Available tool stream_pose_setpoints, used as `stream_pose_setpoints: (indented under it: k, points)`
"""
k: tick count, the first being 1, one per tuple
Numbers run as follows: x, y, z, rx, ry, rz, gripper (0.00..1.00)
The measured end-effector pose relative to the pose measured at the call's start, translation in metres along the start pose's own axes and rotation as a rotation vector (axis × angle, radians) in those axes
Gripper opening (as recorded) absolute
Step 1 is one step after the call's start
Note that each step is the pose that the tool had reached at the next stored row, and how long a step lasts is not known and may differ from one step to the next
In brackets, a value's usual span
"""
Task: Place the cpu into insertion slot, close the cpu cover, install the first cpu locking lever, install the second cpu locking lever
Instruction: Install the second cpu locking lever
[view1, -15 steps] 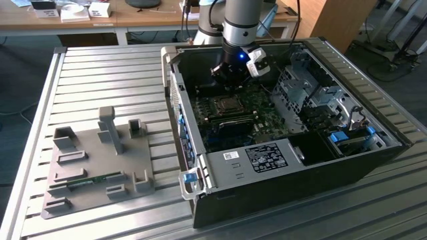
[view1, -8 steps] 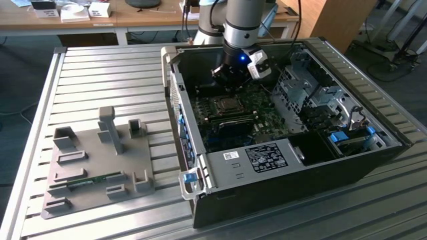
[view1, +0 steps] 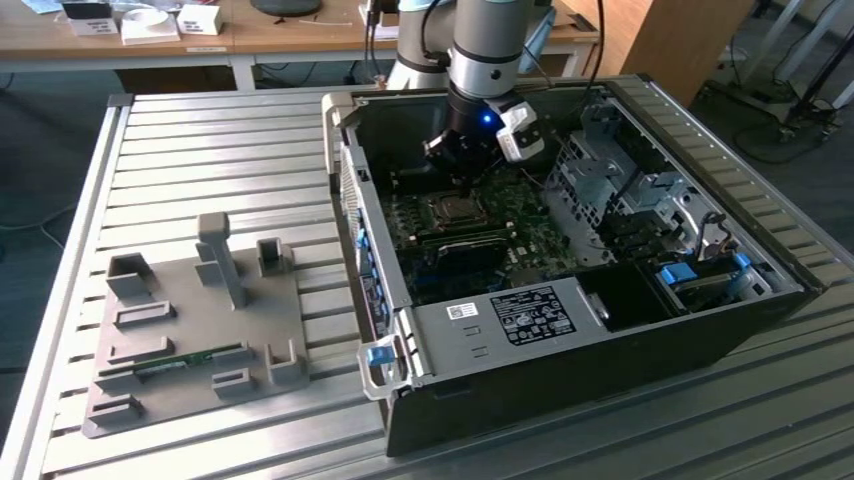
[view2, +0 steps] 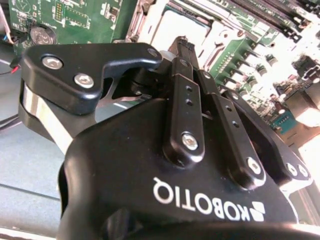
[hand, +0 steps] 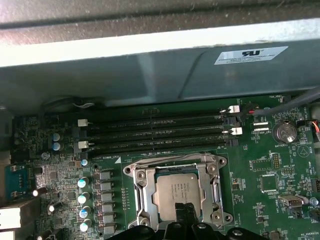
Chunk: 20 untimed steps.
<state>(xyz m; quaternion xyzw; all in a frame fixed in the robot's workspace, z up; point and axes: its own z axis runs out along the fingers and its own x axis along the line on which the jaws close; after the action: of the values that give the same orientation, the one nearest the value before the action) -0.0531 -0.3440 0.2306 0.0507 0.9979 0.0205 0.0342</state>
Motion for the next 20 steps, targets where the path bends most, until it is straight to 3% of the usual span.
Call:
stream_pose_setpoints:
  k: [20]
  points:
    - [-0.0003,-0.0014,-0.0022,0.0001,0.0001,0.0,0.11]
